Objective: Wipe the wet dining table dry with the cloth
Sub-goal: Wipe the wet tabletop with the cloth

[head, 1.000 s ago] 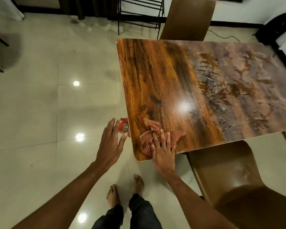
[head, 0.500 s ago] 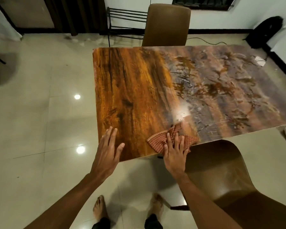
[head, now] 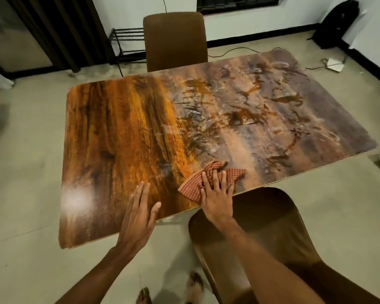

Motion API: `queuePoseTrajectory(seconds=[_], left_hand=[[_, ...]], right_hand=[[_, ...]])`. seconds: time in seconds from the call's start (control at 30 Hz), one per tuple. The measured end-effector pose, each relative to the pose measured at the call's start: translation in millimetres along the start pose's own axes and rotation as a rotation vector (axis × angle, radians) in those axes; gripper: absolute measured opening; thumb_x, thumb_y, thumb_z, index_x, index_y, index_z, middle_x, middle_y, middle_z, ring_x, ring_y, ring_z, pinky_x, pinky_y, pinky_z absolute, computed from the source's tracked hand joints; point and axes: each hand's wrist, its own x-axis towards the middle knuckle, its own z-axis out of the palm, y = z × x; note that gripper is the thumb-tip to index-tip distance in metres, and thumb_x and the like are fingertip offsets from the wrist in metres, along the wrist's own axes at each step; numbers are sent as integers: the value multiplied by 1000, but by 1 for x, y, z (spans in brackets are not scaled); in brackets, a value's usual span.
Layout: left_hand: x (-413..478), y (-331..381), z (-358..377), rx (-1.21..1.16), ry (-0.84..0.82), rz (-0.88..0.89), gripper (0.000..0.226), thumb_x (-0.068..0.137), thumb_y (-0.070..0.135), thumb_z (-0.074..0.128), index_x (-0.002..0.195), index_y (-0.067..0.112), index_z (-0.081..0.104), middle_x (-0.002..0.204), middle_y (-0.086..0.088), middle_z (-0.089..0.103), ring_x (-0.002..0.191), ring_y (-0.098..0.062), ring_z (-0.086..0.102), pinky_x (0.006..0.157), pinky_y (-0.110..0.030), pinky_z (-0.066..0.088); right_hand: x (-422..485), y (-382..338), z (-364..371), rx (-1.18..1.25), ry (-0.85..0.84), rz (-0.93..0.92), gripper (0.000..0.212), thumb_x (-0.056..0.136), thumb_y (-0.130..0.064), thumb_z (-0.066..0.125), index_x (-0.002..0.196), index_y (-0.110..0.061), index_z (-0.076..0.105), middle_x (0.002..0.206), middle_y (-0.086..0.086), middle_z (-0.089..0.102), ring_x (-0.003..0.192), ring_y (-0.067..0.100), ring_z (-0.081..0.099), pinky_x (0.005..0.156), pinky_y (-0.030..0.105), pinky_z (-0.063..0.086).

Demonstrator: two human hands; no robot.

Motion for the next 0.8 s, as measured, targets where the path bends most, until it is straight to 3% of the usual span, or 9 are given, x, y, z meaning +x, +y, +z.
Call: queuePoseTrajectory(seconds=[0.07, 0.13, 0.2, 0.3, 0.43, 0.53, 0.63, 0.7, 0.8], left_hand=[[6, 5, 4, 29, -5, 4, 71, 97, 63, 22, 158, 29, 10, 166, 12, -1, 152, -7, 1, 124, -42, 11], [15, 8, 6, 30, -17, 3, 70, 98, 61, 24, 159, 27, 11, 166, 10, 0, 153, -9, 3, 125, -43, 13], [25, 6, 4, 50, -10, 9, 70, 99, 60, 24, 159, 26, 11, 166, 11, 0, 153, -11, 4, 125, -43, 13], [42, 4, 0, 81, 16, -12, 73, 98, 64, 20, 159, 26, 10, 167, 8, 1, 153, -12, 4, 124, -42, 12], [56, -5, -10, 63, 62, -53, 71, 98, 63, 21, 158, 27, 13, 167, 6, 5, 153, -13, 6, 124, -40, 9], [67, -14, -16, 67, 43, -81, 69, 99, 62, 21, 158, 30, 7, 167, 7, 2, 153, -11, 2, 124, -36, 1], [86, -26, -24, 93, 46, -74, 64, 103, 55, 24, 158, 28, 7, 167, 5, 4, 153, -13, 4, 125, -35, -1], [103, -40, -34, 36, 37, -98, 65, 101, 59, 23, 157, 33, 2, 167, 9, 1, 153, -11, 2, 125, -38, 1], [126, -73, -49, -40, 59, -121, 67, 98, 68, 20, 155, 40, -2, 166, 13, -2, 151, -6, -1, 121, -35, 1]], right_hand=[[0, -32, 6, 28, -39, -95, 65, 109, -48, 28, 167, -32, 2, 175, 9, -8, 158, 41, -18, 124, 69, -3], [-5, -63, 15, 29, -80, -317, 66, 108, -47, 33, 167, -31, 8, 175, 8, -9, 158, 39, -17, 124, 70, 3], [0, -65, 16, 18, -75, -473, 61, 108, -49, 25, 166, -33, 15, 175, 4, -8, 158, 33, -18, 125, 66, 4], [30, -18, 2, -4, -17, -323, 60, 109, -55, 14, 166, -38, 6, 173, 1, -16, 158, 33, -21, 125, 67, 1], [63, -7, -18, 17, -14, -33, 66, 109, -54, 23, 167, -34, -2, 175, 9, -9, 159, 41, -13, 124, 70, 2], [54, -76, -6, 29, -69, -267, 68, 108, -52, 29, 166, -34, 0, 175, 9, -11, 158, 43, -15, 124, 71, 3], [44, -117, 10, -11, -110, -560, 61, 108, -52, 26, 166, -36, 15, 175, 0, -13, 160, 33, -15, 125, 66, 2], [67, -107, 6, -50, -49, -508, 60, 108, -54, 21, 165, -38, 14, 174, -3, -14, 160, 30, -17, 125, 65, -1], [108, -83, -11, -9, -38, -177, 61, 110, -54, 18, 166, -37, 4, 174, -2, -15, 160, 32, -17, 125, 65, -6]])
